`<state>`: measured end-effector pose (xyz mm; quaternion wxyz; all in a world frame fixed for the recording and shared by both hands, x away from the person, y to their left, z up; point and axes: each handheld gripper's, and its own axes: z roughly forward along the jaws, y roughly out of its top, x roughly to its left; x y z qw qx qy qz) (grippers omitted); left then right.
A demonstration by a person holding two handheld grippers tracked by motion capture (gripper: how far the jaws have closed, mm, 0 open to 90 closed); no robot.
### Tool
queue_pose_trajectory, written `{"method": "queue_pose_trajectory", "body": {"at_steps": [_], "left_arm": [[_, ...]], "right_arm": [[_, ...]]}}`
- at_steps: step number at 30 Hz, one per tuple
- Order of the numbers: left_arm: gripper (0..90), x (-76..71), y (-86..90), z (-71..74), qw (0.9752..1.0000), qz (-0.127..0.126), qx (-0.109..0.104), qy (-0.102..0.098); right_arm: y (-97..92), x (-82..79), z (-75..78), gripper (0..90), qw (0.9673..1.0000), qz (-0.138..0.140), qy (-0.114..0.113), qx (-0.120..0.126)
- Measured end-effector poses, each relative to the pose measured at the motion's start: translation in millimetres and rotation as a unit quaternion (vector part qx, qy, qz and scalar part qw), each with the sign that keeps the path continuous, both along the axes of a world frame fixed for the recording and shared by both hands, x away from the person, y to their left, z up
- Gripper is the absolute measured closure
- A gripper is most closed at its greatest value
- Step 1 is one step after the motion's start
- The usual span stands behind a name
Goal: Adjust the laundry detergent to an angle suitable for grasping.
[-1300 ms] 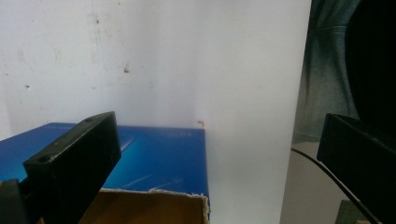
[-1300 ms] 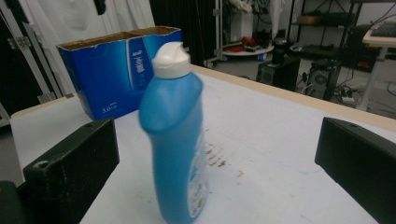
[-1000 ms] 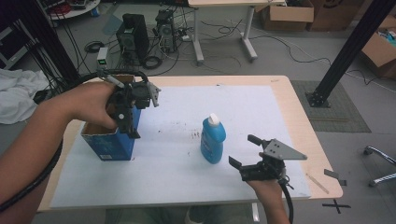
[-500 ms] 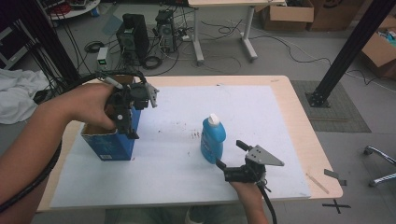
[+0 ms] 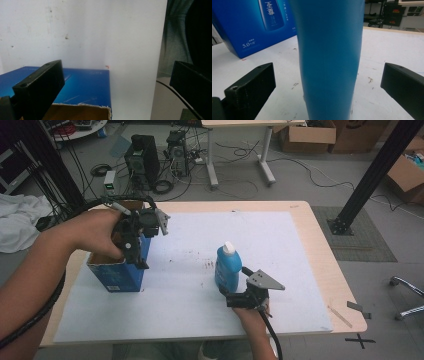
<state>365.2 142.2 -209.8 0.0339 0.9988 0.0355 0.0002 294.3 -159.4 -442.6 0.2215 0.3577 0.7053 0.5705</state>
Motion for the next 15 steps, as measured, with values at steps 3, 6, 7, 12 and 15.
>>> {"method": "queue_pose_trajectory", "body": {"at_steps": [3,6,7,12,15], "left_arm": [[0.1,-0.3,0.2,-0.7,1.0000,0.002,-0.002,0.000],[0.1,-0.1,0.3,-1.6,1.0000,0.001,0.001,0.002],[0.1,-0.1,0.5,-1.5,1.0000,0.001,0.002,0.001],[0.1,-0.6,1.6,-1.0,1.0000,0.003,0.001,0.000],[0.1,-0.4,2.0,-1.1,1.0000,0.005,0.004,0.001]], "right_arm": [[3.4,2.7,0.1,0.0,1.0000,-0.008,0.000,-0.006],[7.5,5.6,0.1,0.0,0.9999,-0.008,0.000,-0.009],[8.9,6.7,0.3,0.0,0.9999,-0.007,0.001,-0.008],[14.2,11.6,0.1,0.0,0.9999,-0.010,0.002,-0.012],[16.3,13.9,0.3,0.0,0.9998,-0.015,0.005,-0.012]]}}
